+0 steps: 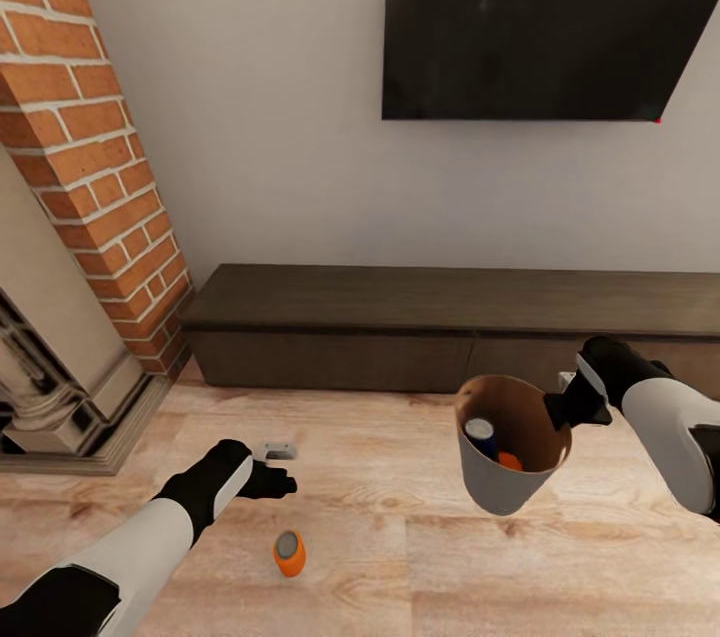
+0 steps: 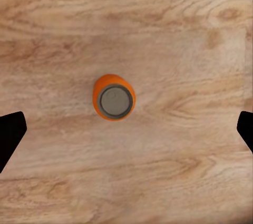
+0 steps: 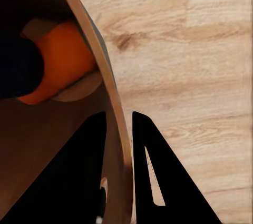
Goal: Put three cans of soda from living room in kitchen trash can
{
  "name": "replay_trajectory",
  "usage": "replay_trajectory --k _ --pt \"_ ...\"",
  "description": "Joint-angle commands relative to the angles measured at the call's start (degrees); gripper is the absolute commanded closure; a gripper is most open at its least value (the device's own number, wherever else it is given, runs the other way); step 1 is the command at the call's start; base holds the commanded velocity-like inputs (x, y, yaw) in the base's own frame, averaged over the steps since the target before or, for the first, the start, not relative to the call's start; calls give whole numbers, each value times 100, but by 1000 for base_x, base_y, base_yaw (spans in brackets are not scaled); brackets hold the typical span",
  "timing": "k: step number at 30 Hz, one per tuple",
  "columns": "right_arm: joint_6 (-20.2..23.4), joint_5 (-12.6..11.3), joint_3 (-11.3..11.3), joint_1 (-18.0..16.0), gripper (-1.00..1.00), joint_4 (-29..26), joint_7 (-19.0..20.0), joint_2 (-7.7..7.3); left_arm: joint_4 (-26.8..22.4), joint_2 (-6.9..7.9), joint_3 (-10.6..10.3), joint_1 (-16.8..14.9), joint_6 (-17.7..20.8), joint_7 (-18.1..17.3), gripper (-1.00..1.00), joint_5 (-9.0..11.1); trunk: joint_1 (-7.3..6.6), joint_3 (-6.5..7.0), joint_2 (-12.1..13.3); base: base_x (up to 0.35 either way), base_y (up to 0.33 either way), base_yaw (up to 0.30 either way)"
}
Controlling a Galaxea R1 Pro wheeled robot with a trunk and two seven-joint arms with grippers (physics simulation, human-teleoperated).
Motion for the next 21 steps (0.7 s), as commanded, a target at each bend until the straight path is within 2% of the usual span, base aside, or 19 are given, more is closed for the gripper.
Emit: replay_trajectory --k 1,5,7,10,13,18,21 --pt "24 -189 -84 -108 100 97 28 -7 -2 -5 0 0 -5 0 -100 0 22 -27 -42 0 0 0" --pt "24 -182 -25 -523 100 475 28 -72 -4 -16 0 0 -16 5 -100 -3 110 -135 -203 0 0 0" --pt "24 -181 117 -842 100 757 28 -126 -5 -24 0 0 -21 8 -100 -9 154 -188 -283 0 0 0" --pt "24 -180 278 -1125 100 934 28 -149 -5 -43 0 0 -28 9 -100 -15 219 -269 -403 0 0 0" --pt "24 -180 403 -1287 100 1018 28 -160 -5 -52 0 0 -32 10 -100 -18 285 -350 -524 0 0 0" --pt "24 -180 466 -1397 100 1055 28 -158 -5 -56 0 0 -29 10 -100 -19 395 -484 -724 0 0 0" --pt "24 -180 575 -1452 100 1063 28 -157 -14 -57 -2 0 -32 10 -100 -19 395 -511 -724 0 0 0"
